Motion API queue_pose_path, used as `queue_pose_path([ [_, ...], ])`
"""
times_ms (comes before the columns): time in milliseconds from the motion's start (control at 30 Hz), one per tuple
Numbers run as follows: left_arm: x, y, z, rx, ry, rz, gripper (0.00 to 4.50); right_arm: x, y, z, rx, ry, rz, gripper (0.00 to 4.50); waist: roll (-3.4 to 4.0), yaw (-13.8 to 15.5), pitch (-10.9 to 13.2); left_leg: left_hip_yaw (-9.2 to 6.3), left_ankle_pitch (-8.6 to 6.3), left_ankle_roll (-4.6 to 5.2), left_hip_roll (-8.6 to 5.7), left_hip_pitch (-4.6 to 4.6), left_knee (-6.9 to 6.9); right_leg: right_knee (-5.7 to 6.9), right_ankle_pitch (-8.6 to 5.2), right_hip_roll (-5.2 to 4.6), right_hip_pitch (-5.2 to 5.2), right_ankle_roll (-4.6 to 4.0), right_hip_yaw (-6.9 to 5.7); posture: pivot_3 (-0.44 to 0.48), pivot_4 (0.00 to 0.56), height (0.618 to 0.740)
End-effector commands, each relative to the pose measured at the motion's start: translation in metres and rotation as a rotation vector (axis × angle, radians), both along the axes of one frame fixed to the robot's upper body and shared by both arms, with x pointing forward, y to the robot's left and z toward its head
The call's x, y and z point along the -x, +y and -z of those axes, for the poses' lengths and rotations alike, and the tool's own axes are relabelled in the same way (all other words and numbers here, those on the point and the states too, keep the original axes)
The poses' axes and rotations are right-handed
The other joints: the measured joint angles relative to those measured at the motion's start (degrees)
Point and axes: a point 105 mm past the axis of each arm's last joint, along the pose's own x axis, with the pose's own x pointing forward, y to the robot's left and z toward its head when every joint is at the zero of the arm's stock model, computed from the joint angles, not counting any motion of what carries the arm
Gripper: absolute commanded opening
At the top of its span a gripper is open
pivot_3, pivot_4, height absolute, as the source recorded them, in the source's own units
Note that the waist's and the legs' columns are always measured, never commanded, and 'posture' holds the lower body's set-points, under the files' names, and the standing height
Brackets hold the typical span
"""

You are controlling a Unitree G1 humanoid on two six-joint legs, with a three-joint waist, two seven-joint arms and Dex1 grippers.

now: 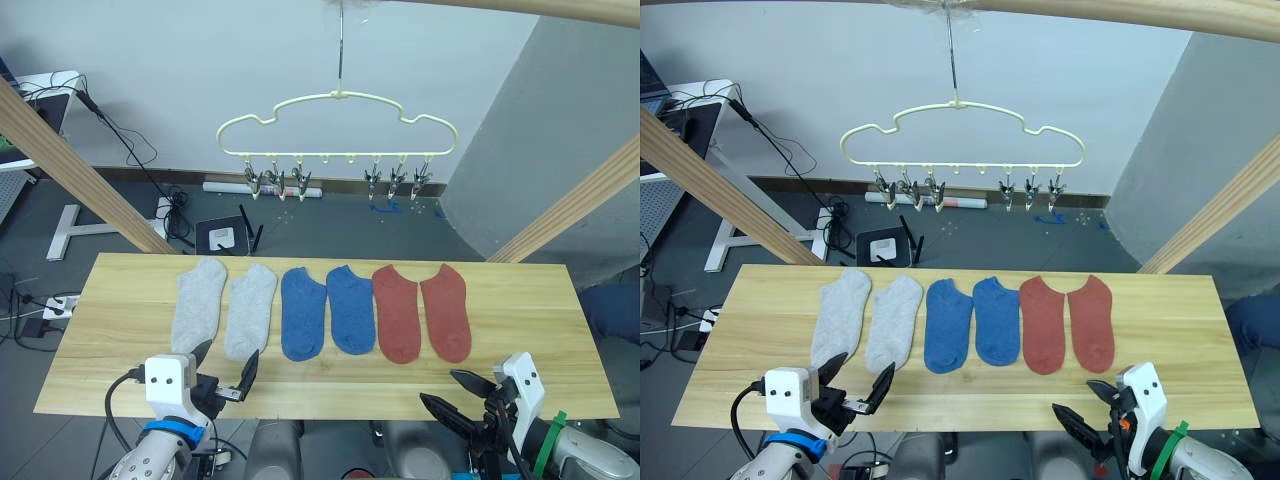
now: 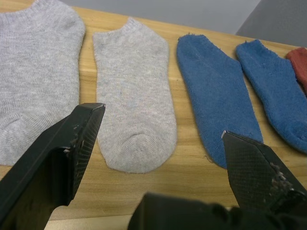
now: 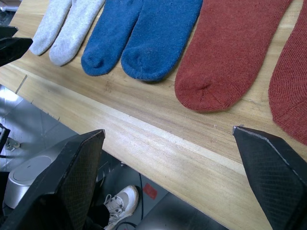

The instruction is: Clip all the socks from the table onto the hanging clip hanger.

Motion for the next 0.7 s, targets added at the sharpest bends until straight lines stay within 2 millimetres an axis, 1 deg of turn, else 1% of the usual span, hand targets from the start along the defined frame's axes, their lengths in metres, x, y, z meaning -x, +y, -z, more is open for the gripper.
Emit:
queue_pose_path([
  [33,0.0029,0.0023,0.0,0.025,0.009,-0.025,4.5,0.0003,0.0017,-0.0074,0.0,-0.025,-0.016,4.45,0.0,0.0,0.0,0.0,0.0,0.0,0.0,0.0,0.0,0.0,0.0,0.0,0.0,0.0,0.0,-0.172,0.328,0.74],
  [500,0.0033,0.0026,-0.0034,0.068,-0.01,-0.017,4.5,-0.0009,0.0024,-0.0087,-0.003,-0.027,-0.021,4.45,0.0,0.0,-0.01,0.0,0.0,0.0,-0.01,0.02,0.03,0.05,0.03,0.01,0.01,0.05,0.0,-0.173,0.326,0.74],
  [700,0.0058,0.0041,0.0004,0.05,0.032,-0.038,4.5,-0.0017,0.0047,-0.0117,-0.004,-0.033,-0.027,4.45,0.0,0.0,-0.02,0.0,0.0,0.0,-0.01,0.02,0.04,0.07,0.04,0.01,0.02,0.05,0.0,-0.173,0.326,0.74],
])
